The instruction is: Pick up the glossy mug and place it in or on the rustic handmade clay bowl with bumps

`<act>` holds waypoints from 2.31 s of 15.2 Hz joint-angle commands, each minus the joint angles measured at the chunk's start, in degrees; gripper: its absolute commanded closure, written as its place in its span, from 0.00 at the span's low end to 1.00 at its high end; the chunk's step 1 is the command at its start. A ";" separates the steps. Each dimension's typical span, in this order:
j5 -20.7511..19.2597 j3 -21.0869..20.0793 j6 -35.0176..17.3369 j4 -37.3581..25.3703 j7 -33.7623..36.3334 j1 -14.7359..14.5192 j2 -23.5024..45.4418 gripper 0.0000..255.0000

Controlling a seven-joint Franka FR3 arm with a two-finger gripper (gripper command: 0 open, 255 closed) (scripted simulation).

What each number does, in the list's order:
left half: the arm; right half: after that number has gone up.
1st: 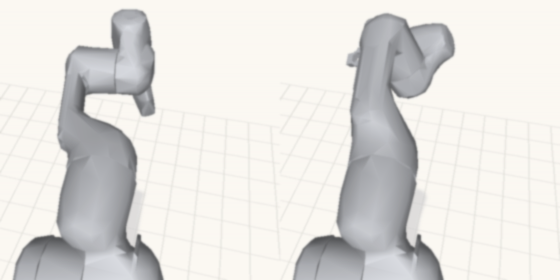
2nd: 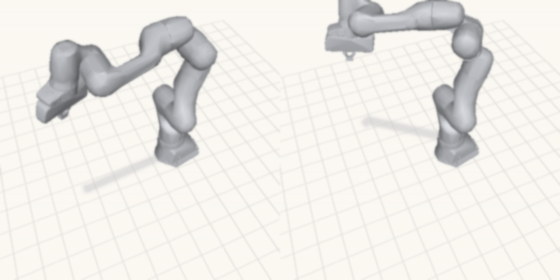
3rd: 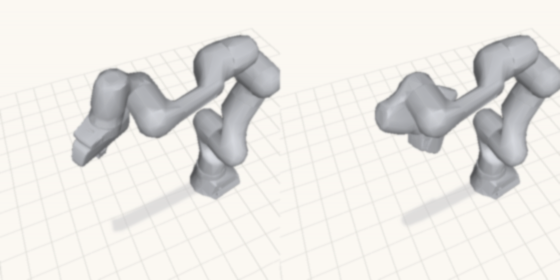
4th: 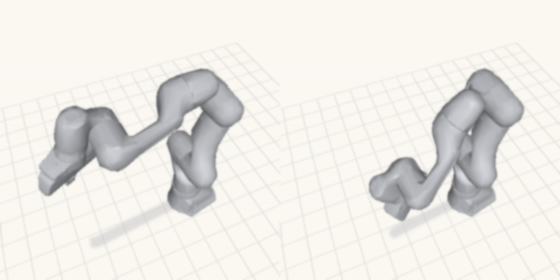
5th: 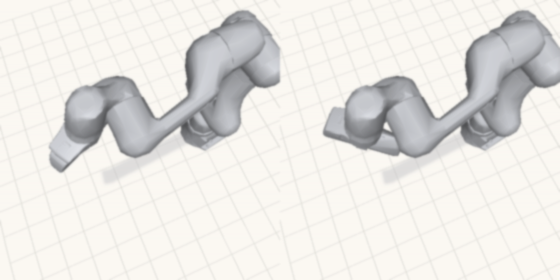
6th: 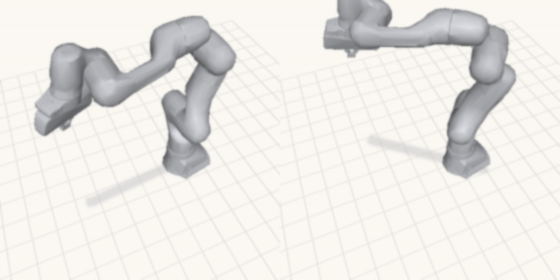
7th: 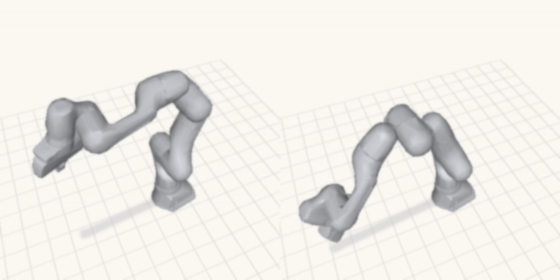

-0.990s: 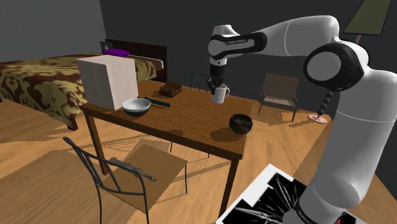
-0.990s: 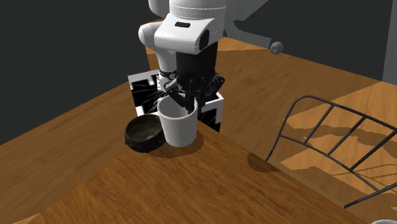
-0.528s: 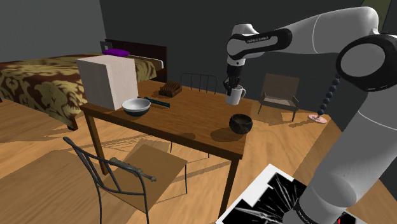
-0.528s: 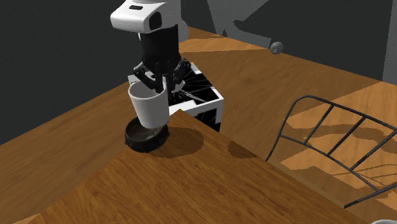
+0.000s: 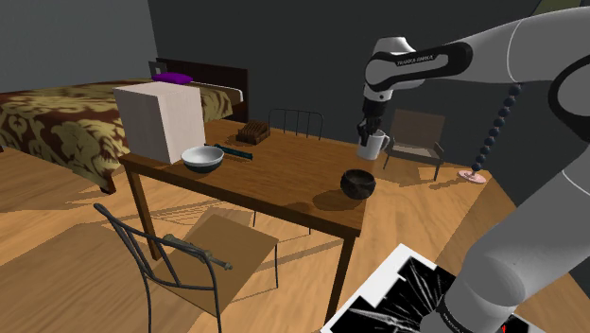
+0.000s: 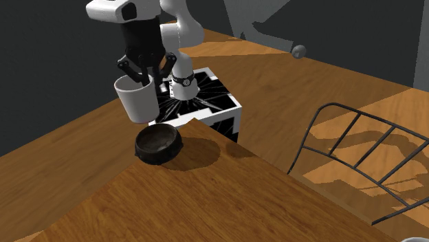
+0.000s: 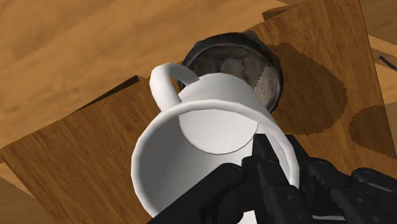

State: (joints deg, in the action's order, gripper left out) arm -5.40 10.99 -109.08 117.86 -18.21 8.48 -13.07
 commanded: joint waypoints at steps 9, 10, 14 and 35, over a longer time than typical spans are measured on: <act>-0.27 0.45 -7.44 7.03 -0.02 0.26 0.39 1.00; -0.27 0.49 -8.22 7.63 0.00 0.27 0.57 1.00; -0.27 0.64 -11.35 9.93 0.06 0.31 1.41 1.00; -0.36 0.17 -5.56 6.18 0.27 0.15 -0.63 0.00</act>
State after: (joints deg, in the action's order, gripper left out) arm -5.77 11.22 -115.54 124.68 -17.95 8.66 -13.53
